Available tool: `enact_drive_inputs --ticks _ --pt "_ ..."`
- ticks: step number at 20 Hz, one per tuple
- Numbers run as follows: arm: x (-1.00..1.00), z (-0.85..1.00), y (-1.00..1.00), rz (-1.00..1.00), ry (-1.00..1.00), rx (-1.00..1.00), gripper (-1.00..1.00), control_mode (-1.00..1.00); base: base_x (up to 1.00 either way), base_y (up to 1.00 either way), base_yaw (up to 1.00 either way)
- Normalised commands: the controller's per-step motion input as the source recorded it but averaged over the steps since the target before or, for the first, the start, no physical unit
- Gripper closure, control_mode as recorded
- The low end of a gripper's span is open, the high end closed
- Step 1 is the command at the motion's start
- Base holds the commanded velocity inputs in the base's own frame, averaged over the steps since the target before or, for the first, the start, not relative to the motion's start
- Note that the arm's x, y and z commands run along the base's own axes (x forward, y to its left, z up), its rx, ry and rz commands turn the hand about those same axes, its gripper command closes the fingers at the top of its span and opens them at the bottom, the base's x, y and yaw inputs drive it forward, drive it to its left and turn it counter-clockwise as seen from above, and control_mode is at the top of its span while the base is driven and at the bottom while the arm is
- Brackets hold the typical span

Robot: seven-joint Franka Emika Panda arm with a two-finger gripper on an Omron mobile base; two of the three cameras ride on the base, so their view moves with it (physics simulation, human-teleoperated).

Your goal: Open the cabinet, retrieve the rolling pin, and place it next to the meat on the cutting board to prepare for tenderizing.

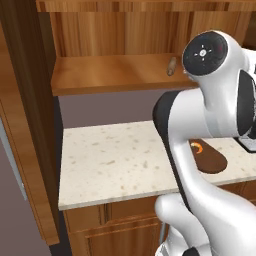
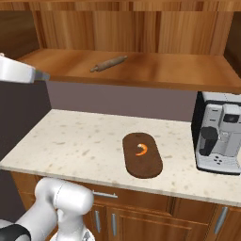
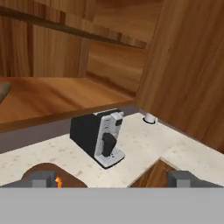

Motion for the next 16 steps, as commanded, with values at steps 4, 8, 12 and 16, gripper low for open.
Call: enact_drive_inputs --ticks 4,8,12,16 --pt "0.25 0.05 0.13 0.01 -0.03 0.14 -1.0 -1.0 0.0 0.0 0.0" --pt "0.47 0.08 0.07 0.0 0.05 0.16 -1.0 -1.0 0.0 0.0 0.0" --pt "0.46 0.06 0.03 0.03 0.17 0.15 -1.0 -1.0 0.0 0.0 0.0" --pt "0.38 -0.06 0.11 0.07 0.13 0.08 -1.0 -1.0 0.0 0.0 0.0"
